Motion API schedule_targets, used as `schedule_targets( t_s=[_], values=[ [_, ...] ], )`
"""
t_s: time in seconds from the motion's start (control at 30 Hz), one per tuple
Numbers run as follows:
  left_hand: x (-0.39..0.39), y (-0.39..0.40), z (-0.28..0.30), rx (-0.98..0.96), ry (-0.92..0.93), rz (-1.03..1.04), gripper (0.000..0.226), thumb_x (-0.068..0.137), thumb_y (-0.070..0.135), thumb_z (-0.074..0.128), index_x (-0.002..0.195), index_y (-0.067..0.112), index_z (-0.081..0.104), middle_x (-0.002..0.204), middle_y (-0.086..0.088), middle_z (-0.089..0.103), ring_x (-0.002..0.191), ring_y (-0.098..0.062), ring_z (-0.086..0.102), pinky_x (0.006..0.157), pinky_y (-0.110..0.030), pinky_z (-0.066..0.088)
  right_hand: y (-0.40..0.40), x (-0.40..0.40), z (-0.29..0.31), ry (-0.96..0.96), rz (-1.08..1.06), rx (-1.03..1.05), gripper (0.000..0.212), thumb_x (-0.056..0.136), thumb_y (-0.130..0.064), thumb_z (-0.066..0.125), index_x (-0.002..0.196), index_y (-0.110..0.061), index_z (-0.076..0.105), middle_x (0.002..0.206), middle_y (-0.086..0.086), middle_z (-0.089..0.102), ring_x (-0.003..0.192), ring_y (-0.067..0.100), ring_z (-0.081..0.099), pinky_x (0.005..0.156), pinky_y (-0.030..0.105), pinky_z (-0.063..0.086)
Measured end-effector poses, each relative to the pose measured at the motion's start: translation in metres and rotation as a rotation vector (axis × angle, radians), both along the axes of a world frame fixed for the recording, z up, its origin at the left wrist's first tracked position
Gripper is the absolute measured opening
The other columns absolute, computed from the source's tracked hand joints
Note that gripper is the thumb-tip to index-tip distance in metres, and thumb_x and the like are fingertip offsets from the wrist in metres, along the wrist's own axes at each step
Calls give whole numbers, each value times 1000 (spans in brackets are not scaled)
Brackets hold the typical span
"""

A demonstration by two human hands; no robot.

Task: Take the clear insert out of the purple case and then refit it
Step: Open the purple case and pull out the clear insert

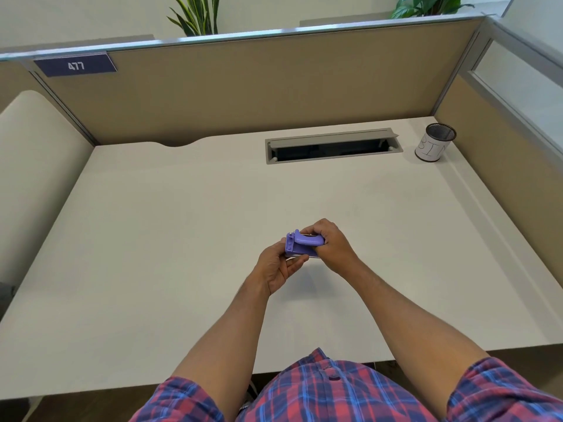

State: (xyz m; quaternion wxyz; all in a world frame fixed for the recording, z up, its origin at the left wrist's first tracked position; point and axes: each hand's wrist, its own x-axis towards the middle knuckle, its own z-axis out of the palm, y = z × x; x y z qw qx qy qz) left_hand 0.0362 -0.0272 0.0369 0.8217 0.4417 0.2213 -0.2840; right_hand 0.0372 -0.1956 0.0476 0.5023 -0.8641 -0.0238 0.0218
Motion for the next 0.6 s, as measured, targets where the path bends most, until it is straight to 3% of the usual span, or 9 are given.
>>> schedule_targets(
  t_s=[0.2,0.3,0.37,0.53,0.6],
  values=[
    [0,-1,1,27,-36,-6,25,100,18,58,102,9,81,105,-19,77,89,-35,77,67,-29,63,2,3,3,-34,-29,20,29,84,11,61,104,-6,73,101,7,65,98,21,56,83,30,49],
    [2,1,1,17,-8,9,25,102,18,54,110,4,73,100,-18,78,86,-37,77,64,-30,64,2,4,8,-58,-70,105,22,87,5,60,100,-9,70,93,-6,64,90,-3,58,78,13,48],
    [3,1,1,10,16,19,27,105,22,50,112,1,66,94,-18,79,81,-36,78,61,-30,64,0,7,10,-71,-105,194,16,91,0,62,98,-12,69,91,-12,64,81,-10,59,71,7,48],
    [4,4,0,-9,48,50,26,107,25,48,112,2,60,90,-19,79,72,-34,78,56,-31,64,-12,15,13,-41,-262,273,6,100,-21,61,98,-21,67,93,-5,67,76,-3,59,68,13,49],
    [5,5,-2,-14,52,59,25,107,25,48,112,3,60,90,-18,80,71,-34,78,56,-31,64,-19,16,9,-45,-333,238,11,101,-27,60,102,-17,67,97,-2,69,80,6,61,68,18,49]
  ],
)
